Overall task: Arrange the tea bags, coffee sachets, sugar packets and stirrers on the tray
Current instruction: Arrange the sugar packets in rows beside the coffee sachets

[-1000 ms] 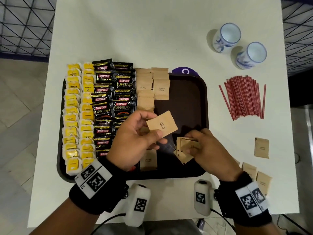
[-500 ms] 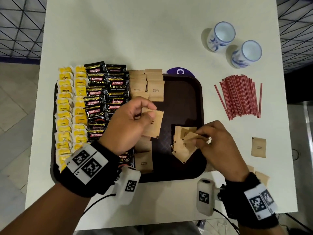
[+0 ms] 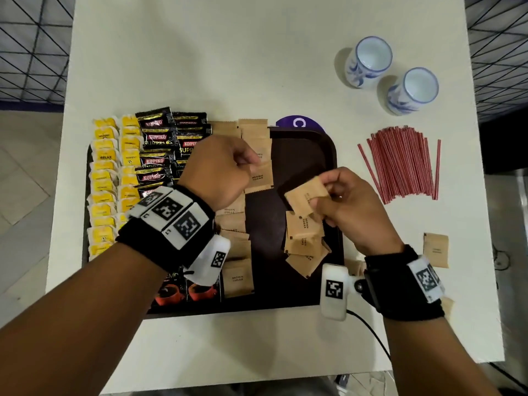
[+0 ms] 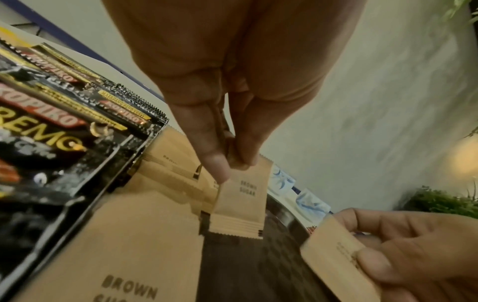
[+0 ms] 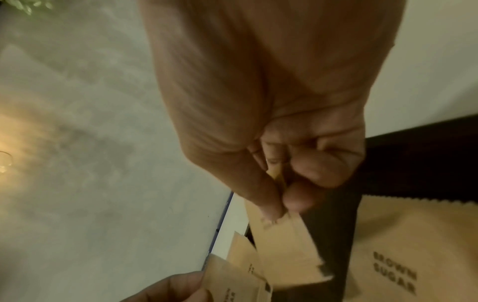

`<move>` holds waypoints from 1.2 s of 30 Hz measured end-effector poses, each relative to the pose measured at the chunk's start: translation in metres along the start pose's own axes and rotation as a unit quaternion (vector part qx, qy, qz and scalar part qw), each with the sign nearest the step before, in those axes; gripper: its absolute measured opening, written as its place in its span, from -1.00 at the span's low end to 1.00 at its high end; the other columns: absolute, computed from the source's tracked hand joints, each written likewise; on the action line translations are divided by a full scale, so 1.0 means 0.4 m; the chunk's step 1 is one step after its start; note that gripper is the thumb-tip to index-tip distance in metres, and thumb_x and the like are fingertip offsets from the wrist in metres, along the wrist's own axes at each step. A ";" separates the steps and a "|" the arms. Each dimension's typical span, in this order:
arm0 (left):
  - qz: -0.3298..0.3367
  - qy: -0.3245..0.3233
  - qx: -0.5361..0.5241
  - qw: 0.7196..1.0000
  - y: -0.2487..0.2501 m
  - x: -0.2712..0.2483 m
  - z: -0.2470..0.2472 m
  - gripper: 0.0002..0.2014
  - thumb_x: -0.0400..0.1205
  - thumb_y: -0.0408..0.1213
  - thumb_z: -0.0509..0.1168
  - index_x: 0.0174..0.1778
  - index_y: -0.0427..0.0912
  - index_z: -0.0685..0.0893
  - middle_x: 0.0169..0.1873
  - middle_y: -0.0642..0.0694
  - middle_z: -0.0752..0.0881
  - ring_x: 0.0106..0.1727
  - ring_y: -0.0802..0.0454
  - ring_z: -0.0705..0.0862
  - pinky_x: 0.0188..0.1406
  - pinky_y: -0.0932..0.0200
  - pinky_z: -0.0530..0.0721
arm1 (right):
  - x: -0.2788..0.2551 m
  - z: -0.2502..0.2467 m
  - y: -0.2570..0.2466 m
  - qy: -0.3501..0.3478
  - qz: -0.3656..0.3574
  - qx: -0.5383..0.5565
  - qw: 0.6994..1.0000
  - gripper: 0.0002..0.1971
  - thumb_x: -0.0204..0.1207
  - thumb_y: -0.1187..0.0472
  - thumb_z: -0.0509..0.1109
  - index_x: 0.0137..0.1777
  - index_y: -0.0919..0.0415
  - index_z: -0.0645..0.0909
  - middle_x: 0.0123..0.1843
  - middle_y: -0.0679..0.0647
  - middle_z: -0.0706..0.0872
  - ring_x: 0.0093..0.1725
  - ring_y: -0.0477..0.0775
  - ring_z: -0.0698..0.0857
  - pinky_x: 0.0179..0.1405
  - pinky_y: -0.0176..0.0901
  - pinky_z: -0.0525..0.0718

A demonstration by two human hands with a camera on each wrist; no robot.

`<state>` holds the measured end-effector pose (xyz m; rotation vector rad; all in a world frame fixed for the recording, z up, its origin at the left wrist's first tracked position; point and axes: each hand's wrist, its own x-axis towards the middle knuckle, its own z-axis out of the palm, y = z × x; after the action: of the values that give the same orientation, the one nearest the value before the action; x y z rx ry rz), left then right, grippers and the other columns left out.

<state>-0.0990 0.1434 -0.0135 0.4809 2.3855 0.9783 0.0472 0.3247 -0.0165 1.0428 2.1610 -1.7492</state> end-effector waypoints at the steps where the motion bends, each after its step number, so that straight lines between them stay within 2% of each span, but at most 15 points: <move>1: 0.004 -0.002 0.010 1.000 0.002 0.007 0.000 -0.94 0.56 -0.27 0.44 -0.12 -0.05 0.82 -0.29 0.17 0.71 -0.23 0.34 0.63 -0.33 0.72 0.40 | 0.008 0.003 0.000 0.001 -0.001 0.010 1.000 -0.71 0.50 0.51 0.49 0.11 0.20 0.60 -0.09 0.16 0.75 -0.39 -0.20 0.71 -0.48 -0.39 0.58; 3: 0.007 -0.009 0.028 1.000 0.006 0.020 0.001 -0.92 0.56 -0.25 0.43 -0.11 -0.02 0.83 -0.27 0.17 0.73 -0.22 0.35 0.64 -0.32 0.69 0.42 | 0.020 0.007 0.004 0.000 -0.003 0.031 1.000 -0.72 0.49 0.52 0.51 0.10 0.27 0.59 -0.17 0.17 0.73 -0.43 -0.20 0.70 -0.47 -0.38 0.59; 8: -0.001 -0.025 0.018 1.000 0.011 0.040 0.001 -0.93 0.51 -0.29 0.49 -0.16 -0.03 0.84 -0.31 0.17 0.74 -0.25 0.35 0.66 -0.32 0.71 0.47 | 0.038 0.017 0.014 -0.004 -0.007 0.065 0.998 -0.82 0.51 0.52 0.49 0.00 0.27 0.66 -0.32 0.14 0.75 -0.41 0.02 0.70 -0.43 -0.19 0.63; 12: -0.005 -0.023 0.027 0.999 0.007 0.053 0.005 -0.92 0.48 -0.31 0.51 -0.17 -0.04 0.85 -0.28 0.11 0.78 -0.23 0.31 0.69 -0.35 0.70 0.48 | 0.049 0.027 0.008 -0.009 -0.017 0.076 0.997 -0.84 0.52 0.53 0.47 -0.02 0.27 0.69 -0.32 0.11 0.75 -0.36 0.03 0.73 -0.44 -0.21 0.65; 15: -0.001 -0.019 0.043 0.999 0.007 0.063 0.012 -0.87 0.54 -0.37 0.43 -0.12 -0.08 0.85 -0.27 0.16 0.74 -0.23 0.32 0.67 -0.33 0.75 0.44 | 0.063 0.029 0.000 -0.011 -0.033 0.053 0.998 -0.84 0.52 0.49 0.49 -0.02 0.23 0.72 -0.31 0.07 0.77 -0.36 0.00 0.72 -0.48 -0.24 0.62; 18: 0.010 -0.011 0.064 0.998 0.008 0.072 0.014 -0.83 0.58 -0.39 0.36 -0.09 -0.09 0.85 -0.23 0.12 0.75 -0.22 0.25 0.66 -0.33 0.76 0.41 | 0.089 0.037 -0.012 -0.014 -0.040 0.032 0.999 -0.84 0.52 0.45 0.51 -0.03 0.19 0.73 -0.29 0.09 0.78 -0.35 -0.03 0.73 -0.46 -0.27 0.63; 21: 0.015 -0.007 0.078 0.997 0.001 0.081 0.018 -0.82 0.60 -0.39 0.34 -0.06 -0.09 0.84 -0.12 0.06 0.79 -0.14 0.24 0.65 -0.31 0.69 0.41 | 0.119 0.060 -0.021 -0.029 -0.042 0.001 0.999 -0.87 0.53 0.43 0.51 -0.02 0.22 0.73 -0.20 0.22 0.80 -0.34 -0.05 0.73 -0.45 -0.27 0.64; 23: 0.017 -0.007 0.087 0.996 -0.001 0.085 0.023 -0.82 0.61 -0.38 0.34 -0.03 -0.09 0.83 -0.08 0.05 0.78 -0.11 0.22 0.65 -0.20 0.57 0.46 | 0.136 0.077 -0.027 -0.040 -0.044 -0.018 0.998 -0.89 0.53 0.43 0.51 -0.01 0.25 0.73 -0.19 0.24 0.79 -0.36 -0.06 0.71 -0.46 -0.28 0.65; 26: 0.015 -0.006 0.092 0.996 -0.006 0.089 0.025 -0.84 0.62 -0.37 0.35 -0.06 -0.06 0.82 -0.13 0.08 0.74 -0.16 0.07 0.75 -0.11 0.35 0.61 | 0.157 0.097 -0.034 -0.045 -0.046 -0.042 0.997 -0.87 0.53 0.43 0.50 -0.07 0.20 0.71 -0.21 0.23 0.79 -0.37 -0.05 0.71 -0.45 -0.29 0.67; 28: 0.024 -0.002 0.096 0.995 -0.010 0.093 0.026 -0.84 0.60 -0.37 0.36 -0.06 -0.06 0.82 -0.13 0.06 0.74 -0.14 0.08 0.74 -0.09 0.32 0.60 | 0.165 0.108 -0.038 -0.040 -0.045 -0.054 0.997 -0.85 0.54 0.43 0.49 -0.11 0.16 0.70 -0.26 0.14 0.78 -0.41 -0.10 0.71 -0.46 -0.32 0.64; 31: 0.046 0.009 0.123 0.991 -0.015 0.099 0.025 -0.83 0.58 -0.36 0.36 -0.04 -0.07 0.83 -0.06 0.01 0.76 -0.08 0.13 0.65 -0.04 0.33 0.48 | 0.173 0.121 -0.040 -0.024 -0.053 -0.065 0.996 -0.84 0.53 0.42 0.50 -0.13 0.14 0.70 -0.31 0.02 0.75 -0.46 -0.22 0.69 -0.49 -0.46 0.57; 36: 0.046 0.016 0.118 0.992 -0.018 0.101 0.030 -0.81 0.56 -0.40 0.37 -0.04 -0.08 0.83 -0.04 -0.02 0.77 -0.02 0.02 0.71 -0.03 0.24 0.57 | 0.181 0.137 -0.038 -0.009 -0.062 -0.080 0.995 -0.84 0.53 0.39 0.51 -0.14 0.10 0.70 -0.31 0.02 0.77 -0.44 -0.20 0.71 -0.45 -0.44 0.59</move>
<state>-0.1256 0.1651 -0.0388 0.6718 2.5420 0.7483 -0.0314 0.3034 -0.0597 0.8682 2.3537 -1.5955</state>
